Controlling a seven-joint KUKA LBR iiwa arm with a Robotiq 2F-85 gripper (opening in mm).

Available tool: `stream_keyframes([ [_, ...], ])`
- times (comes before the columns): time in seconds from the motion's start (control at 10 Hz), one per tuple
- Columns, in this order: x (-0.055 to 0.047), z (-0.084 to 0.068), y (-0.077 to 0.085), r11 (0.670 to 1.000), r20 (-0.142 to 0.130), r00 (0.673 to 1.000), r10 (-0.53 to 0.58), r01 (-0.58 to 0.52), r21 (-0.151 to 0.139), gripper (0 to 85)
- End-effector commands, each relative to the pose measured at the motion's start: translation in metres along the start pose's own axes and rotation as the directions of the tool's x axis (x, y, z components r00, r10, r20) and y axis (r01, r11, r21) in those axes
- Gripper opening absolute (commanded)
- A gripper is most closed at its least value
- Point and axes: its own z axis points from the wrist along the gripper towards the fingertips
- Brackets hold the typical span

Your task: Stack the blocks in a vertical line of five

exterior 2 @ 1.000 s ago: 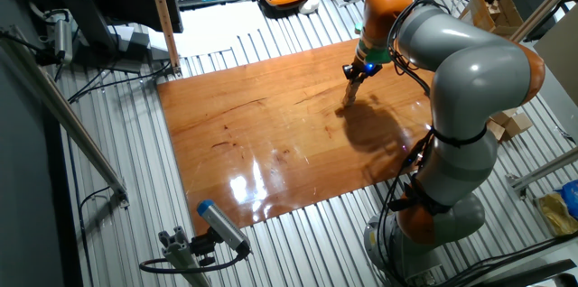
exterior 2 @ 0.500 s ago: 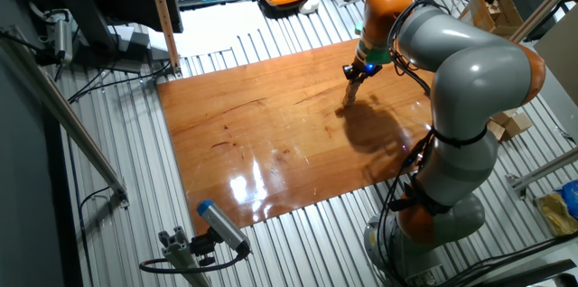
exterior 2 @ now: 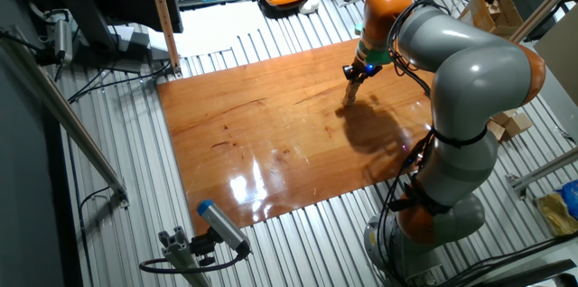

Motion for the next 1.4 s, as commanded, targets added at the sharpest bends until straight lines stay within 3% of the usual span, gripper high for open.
stream_keyframes([
  [0.0, -0.0001, 0.0001, 0.0001, 1.000, 0.001, 1.000, 0.000, 0.000, 0.000, 0.0],
  [0.7, -0.0004, 0.0009, 0.0000, 1.000, 0.001, 1.000, 0.000, 0.000, 0.003, 0.0],
  [0.8, -0.0004, 0.0009, 0.0001, 1.000, 0.003, 1.000, 0.001, -0.001, 0.005, 17.0],
  [1.3, -0.0003, 0.0018, 0.0007, 1.000, 0.009, 1.000, 0.006, -0.006, 0.005, 17.0],
])
